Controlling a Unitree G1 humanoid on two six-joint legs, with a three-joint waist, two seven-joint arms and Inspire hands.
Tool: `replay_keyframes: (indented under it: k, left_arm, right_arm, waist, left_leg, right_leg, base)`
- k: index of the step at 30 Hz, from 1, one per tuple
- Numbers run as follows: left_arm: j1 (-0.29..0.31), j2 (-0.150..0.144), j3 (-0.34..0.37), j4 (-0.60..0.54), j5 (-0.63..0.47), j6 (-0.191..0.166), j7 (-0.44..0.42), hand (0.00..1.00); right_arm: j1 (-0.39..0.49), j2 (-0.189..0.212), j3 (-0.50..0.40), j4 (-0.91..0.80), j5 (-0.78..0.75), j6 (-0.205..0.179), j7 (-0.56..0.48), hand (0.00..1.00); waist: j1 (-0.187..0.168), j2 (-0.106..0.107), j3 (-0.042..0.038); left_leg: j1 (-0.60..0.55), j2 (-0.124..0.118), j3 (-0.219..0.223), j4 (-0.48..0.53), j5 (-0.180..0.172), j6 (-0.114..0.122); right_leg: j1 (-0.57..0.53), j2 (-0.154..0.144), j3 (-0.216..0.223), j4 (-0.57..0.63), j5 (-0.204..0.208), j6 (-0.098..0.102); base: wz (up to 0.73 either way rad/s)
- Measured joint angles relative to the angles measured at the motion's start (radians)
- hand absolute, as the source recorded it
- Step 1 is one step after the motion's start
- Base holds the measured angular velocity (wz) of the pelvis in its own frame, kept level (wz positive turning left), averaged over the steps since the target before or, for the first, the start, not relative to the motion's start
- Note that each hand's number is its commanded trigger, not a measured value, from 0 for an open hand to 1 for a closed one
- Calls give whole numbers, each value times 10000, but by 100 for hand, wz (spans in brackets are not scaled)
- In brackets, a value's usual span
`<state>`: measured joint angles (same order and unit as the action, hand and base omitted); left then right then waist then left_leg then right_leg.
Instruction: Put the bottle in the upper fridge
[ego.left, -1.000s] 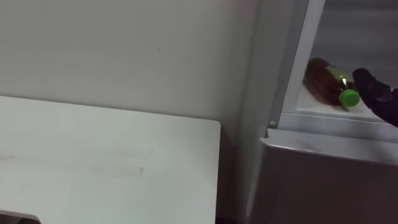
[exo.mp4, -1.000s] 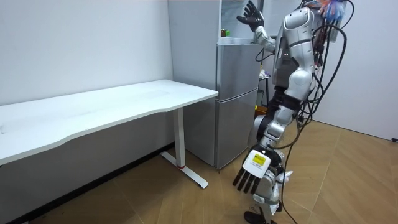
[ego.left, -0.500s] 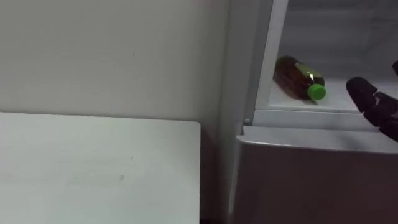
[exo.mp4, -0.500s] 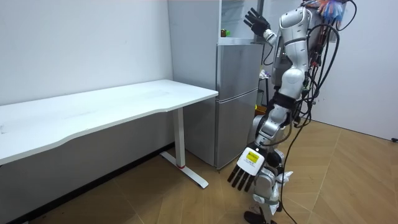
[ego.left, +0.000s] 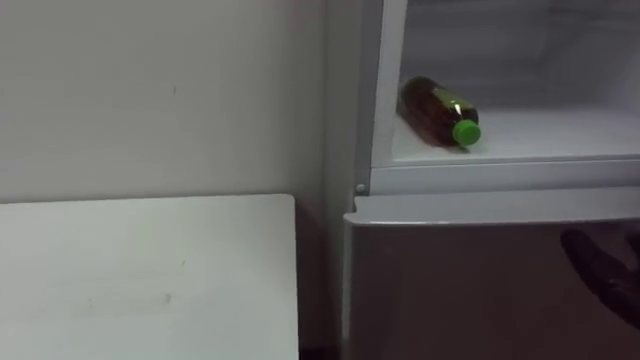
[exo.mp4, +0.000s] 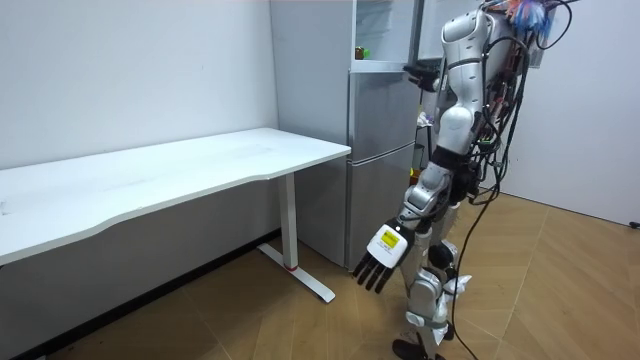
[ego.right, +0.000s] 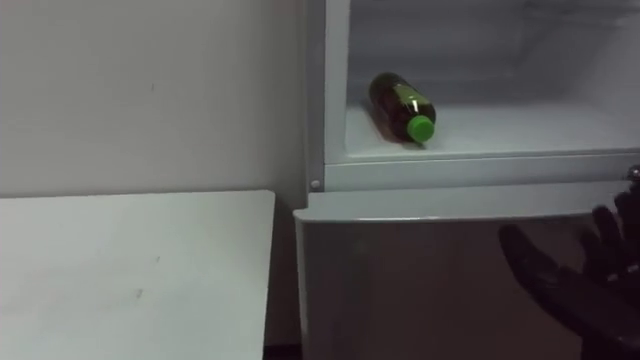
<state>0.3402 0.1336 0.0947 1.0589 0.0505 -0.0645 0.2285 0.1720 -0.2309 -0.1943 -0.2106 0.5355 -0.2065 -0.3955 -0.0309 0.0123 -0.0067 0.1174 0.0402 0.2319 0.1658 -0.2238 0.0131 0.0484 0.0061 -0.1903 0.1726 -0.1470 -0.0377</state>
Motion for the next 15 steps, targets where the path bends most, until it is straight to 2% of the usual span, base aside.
replay_keyframes:
  k: [4,7,15]
  left_arm:
    - [-232,1,-28,-51,-51,-40,48,0]
    - [-216,-12,-51,-63,-52,-102,60,0]
    - [-212,-1,-125,-70,-273,-100,76,0]
  right_arm:
    - [167,157,0,827,-501,45,-1184,0]
    - [177,370,-1,1603,-500,13,-1823,0]
    - [894,597,48,4048,-560,-87,-2803,0]
  waist:
    - [-72,75,7]
    - [-184,53,7]
    - [-164,-74,8]
  left_leg:
    - [-10,-2,59,-32,0,1]
    - [-16,4,73,-28,-1,0]
    - [5,-5,83,-68,-4,-4]
  right_leg:
    - [-144,-2,46,41,1,1]
    - [-153,-7,14,123,-11,-9]
    - [-150,-19,24,133,-33,4]
  base:
    - [-7]
    - [0]
    - [0]
